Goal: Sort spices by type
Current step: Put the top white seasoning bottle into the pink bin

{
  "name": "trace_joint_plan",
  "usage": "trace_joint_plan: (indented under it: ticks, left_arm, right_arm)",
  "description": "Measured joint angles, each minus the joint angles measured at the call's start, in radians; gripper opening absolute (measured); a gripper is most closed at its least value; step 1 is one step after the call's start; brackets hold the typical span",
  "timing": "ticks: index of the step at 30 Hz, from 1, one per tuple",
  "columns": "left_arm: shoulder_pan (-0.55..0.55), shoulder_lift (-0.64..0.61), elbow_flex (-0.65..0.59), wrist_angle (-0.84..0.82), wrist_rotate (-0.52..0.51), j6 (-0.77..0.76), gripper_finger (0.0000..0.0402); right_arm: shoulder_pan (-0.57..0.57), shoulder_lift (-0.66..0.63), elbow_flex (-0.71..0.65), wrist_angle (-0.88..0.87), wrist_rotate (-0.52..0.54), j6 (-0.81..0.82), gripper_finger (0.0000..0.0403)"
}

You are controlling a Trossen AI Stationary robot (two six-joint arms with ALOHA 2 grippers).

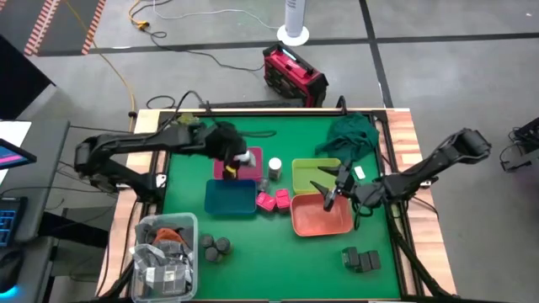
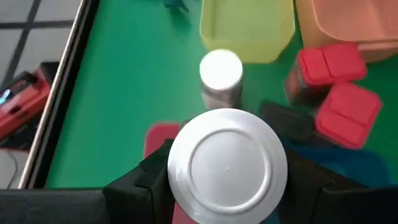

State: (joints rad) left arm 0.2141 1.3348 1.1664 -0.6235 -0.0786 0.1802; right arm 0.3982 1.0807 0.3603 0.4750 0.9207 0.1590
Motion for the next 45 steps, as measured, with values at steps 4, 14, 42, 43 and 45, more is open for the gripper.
trace_joint_plan:
  ticks: [4, 14, 42, 43, 45]
  left_arm:
    - [-0.048, -0.059, -0.041, -0.085, -0.097, -0.079, 0.019]
    - [-0.008, -0.07, -0.094, -0.174, -0.181, -0.236, 0.019]
    - [0.146, 0.066, -0.218, -0.056, -0.025, -0.124, 0.0222]
    - [0.146, 0.064, -0.218, -0.058, -0.026, -0.126, 0.0223]
    - [0.145, 0.06, -0.218, -0.058, -0.03, -0.127, 0.0227]
  right_arm:
    - [-0.007, -0.028, 0.0, 0.002, -0.002, 0.0, 0.0289]
    - [0.007, 0.026, 0.0, 0.066, -0.033, 0.066, 0.0289]
    - [0.051, 0.083, 0.0, 0.11, -0.05, 0.069, 0.0289]
    - [0.05, 0.083, 0.0, 0.11, -0.05, 0.069, 0.0289]
    - [0.044, 0.083, 0.0, 0.11, -0.049, 0.069, 0.0289]
